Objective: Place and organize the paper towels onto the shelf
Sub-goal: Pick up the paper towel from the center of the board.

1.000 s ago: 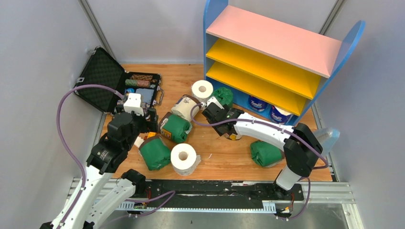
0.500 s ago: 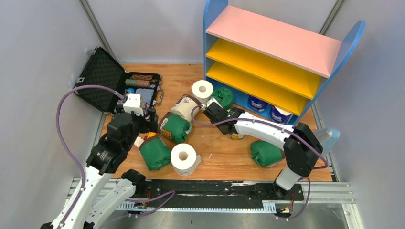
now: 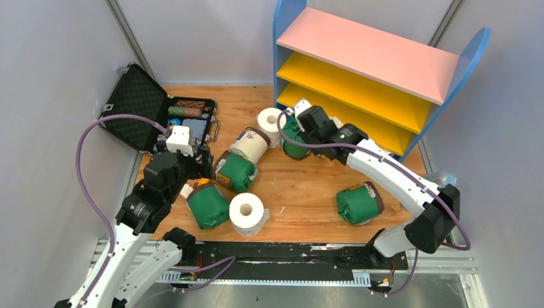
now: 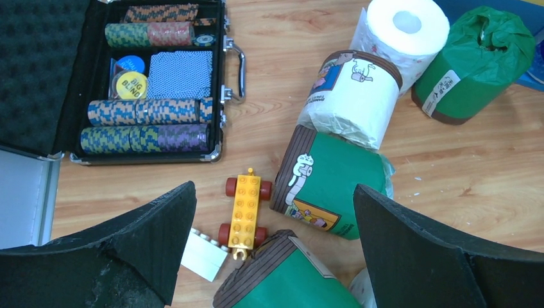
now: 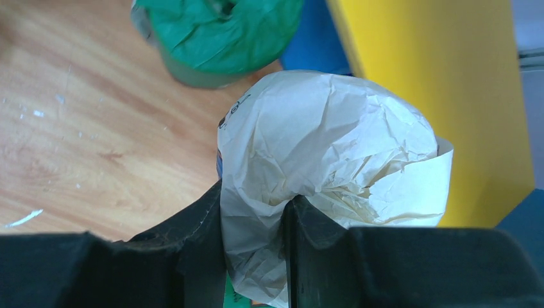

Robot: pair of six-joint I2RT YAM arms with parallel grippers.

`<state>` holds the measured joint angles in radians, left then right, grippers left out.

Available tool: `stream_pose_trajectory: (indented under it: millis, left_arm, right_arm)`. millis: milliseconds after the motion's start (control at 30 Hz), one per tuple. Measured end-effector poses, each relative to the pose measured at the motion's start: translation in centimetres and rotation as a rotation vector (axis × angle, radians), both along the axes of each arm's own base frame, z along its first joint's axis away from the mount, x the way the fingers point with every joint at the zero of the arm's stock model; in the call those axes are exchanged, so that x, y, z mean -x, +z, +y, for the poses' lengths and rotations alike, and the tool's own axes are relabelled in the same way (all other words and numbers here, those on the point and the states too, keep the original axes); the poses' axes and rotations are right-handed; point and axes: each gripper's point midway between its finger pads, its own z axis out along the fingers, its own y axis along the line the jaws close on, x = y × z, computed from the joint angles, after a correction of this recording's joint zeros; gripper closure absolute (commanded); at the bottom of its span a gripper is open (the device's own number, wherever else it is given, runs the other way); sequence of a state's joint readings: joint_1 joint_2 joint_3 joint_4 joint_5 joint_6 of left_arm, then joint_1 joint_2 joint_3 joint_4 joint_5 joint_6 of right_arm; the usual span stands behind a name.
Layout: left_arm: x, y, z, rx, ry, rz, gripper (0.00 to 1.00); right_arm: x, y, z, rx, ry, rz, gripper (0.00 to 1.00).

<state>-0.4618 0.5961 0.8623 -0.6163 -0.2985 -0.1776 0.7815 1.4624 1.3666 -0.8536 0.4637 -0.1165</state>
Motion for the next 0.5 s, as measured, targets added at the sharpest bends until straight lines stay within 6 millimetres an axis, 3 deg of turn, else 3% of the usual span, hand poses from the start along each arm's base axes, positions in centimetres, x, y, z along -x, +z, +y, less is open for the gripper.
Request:
stream_pose_trajectory:
  millis: [233, 400, 500]
  left_arm:
    - [0.0, 0.1, -0.2, 0.006, -0.010, -0.003, 0.00]
    - [0.0, 0.1, -0.5, 0.012, -0.024, -0.002, 0.00]
    - [0.1, 0.1, -0.6, 0.016, -0.030, -0.002, 0.00]
  right_arm:
    - [-3.6, 3.3, -2.7, -0.045, 0.025, -0.035, 0.83]
    - [-5.3, 5.2, -3.2, -0.095, 0.090, -0.052, 0.84]
    - [-6.0, 5.2, -3.4, -0.104, 0.122, -0.046, 0.84]
